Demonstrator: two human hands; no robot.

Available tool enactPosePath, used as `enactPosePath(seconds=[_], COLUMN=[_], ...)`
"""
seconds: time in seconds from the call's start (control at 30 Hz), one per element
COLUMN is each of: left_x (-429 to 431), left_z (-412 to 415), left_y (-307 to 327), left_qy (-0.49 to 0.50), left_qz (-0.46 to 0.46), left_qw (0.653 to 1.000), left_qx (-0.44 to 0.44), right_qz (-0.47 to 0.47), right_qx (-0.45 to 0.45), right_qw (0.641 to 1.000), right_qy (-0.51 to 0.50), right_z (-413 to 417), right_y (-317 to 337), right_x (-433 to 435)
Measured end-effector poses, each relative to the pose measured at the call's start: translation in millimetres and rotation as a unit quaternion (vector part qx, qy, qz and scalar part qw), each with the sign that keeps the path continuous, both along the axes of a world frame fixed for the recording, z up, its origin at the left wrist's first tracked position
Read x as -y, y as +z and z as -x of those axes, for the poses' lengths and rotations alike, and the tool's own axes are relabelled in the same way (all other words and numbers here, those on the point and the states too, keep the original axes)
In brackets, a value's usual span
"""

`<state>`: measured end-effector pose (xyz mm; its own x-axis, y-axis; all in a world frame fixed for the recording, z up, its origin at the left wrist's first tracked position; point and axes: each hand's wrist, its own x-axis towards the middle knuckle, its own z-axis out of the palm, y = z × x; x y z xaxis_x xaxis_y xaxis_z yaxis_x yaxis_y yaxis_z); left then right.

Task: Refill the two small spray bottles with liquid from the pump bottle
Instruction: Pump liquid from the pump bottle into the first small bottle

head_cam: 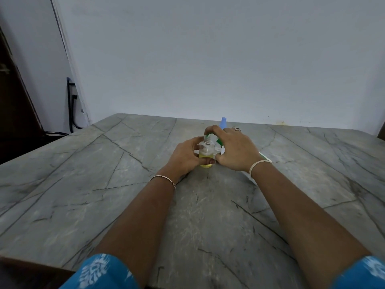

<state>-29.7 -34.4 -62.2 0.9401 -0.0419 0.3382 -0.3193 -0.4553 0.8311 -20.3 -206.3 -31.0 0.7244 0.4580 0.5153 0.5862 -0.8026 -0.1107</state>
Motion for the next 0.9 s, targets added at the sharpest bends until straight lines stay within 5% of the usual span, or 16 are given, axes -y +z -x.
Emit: enactPosePath(seconds=[0.9], left_x=[-0.2], left_z=[-1.8], left_y=[-0.6], left_qy=[-0.018], left_qz=[0.004], left_qw=[1.0], left_qx=[0.003], right_qz=[-0.024], right_qx=[-0.005], right_qw=[1.0], right_qy=[-0.005], right_z=[-0.9], right_y=[0.1], right_x=[-0.5])
